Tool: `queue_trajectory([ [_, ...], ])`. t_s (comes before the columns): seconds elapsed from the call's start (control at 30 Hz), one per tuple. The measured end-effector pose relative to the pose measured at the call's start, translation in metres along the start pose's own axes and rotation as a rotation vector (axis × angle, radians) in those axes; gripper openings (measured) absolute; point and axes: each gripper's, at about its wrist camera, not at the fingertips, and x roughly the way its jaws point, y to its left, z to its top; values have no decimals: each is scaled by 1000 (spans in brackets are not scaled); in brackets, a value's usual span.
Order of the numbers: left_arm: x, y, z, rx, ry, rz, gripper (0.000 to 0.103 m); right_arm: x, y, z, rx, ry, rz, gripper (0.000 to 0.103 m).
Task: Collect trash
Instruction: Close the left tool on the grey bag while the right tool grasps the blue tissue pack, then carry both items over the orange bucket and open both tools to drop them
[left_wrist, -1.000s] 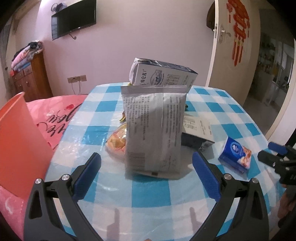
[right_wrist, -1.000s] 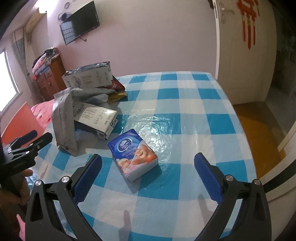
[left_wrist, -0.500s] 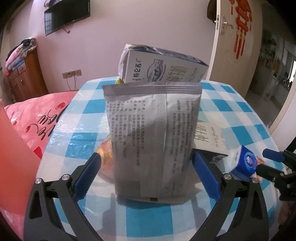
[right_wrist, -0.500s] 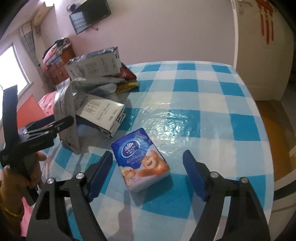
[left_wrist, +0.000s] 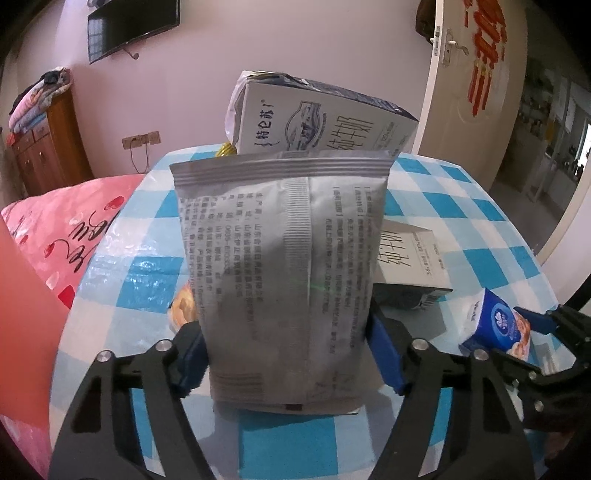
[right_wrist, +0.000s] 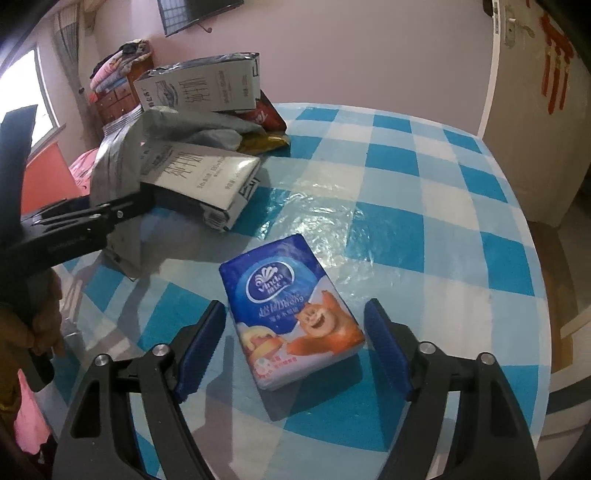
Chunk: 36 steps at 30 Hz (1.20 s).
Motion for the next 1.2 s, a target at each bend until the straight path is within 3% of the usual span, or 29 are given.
queue_trajectory([
  [0.23, -17, 8, -2, -22, -18, -4, 70, -4, 0, -3, 6, -8, -21, 65],
  [0.6, -69, 20, -7, -17, -80, -12, 70, -31, 1, -13, 111, -37, 49, 64],
  [0.87, -117, 47, 0, -37, -160, 32, 70, -62, 32, 21, 169, -88, 213, 64],
  [1.2, -200, 136, 18, -123, -289, 236, 70, -86, 153, 117, 43, -140, 510, 64],
])
